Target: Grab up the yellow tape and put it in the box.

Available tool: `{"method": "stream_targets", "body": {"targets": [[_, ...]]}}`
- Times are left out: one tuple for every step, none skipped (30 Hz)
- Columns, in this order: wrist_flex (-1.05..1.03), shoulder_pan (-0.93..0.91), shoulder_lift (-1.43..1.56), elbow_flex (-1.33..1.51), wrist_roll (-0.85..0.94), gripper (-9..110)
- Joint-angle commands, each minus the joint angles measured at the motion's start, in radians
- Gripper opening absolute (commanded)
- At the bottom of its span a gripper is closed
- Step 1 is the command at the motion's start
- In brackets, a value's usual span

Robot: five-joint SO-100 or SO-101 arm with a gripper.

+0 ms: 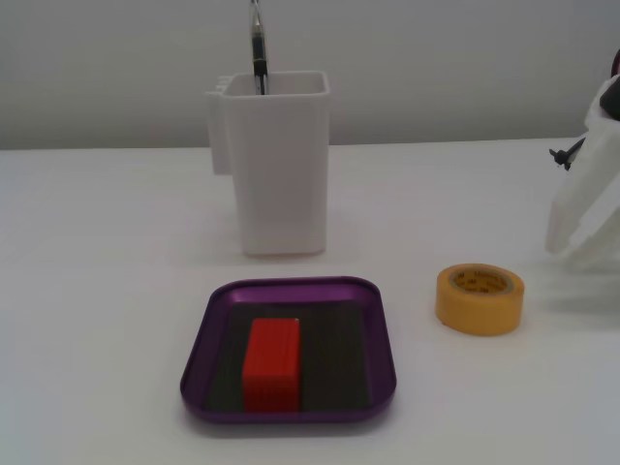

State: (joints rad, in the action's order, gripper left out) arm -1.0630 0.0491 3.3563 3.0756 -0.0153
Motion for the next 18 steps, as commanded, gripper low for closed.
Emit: {"method": "stream_targets", "body": {"targets": [[-0.026, 0.002, 0.098, -0.005, -0.002, 0], [-0.026, 0.002, 0.098, -0.005, 0.000, 0], [-0.026, 0.000, 0.097, -0.006, 0.000, 0], [-0.026, 0.000, 0.097, -0.008, 0.000, 0], [-0.026, 0.000, 0.097, -0.015, 0.002, 0], [-0.026, 0.000, 0.097, -0.023, -0.002, 0], [-0.026, 0.000, 0.097, -0.028, -0.003, 0], [-0.026, 0.000, 0.097, -0.028, -0.003, 0], [-0.026, 0.000, 0.097, -0.028, -0.003, 0], [-0.026, 0.000, 0.097, -0.028, -0.003, 0], [-0.026, 0.000, 0.097, -0.028, -0.002, 0], [-0.026, 0.000, 0.097, -0.028, -0.002, 0], [-0.026, 0.000, 0.097, -0.028, 0.000, 0], [-0.026, 0.000, 0.097, -0.028, 0.002, 0], [-0.026, 0.000, 0.097, -0.038, 0.003, 0], [-0.025, -0.002, 0.097, -0.061, 0.003, 0], [-0.021, -0.002, 0.095, -0.089, 0.003, 0], [-0.017, -0.002, 0.094, -0.118, 0.003, 0]]}}
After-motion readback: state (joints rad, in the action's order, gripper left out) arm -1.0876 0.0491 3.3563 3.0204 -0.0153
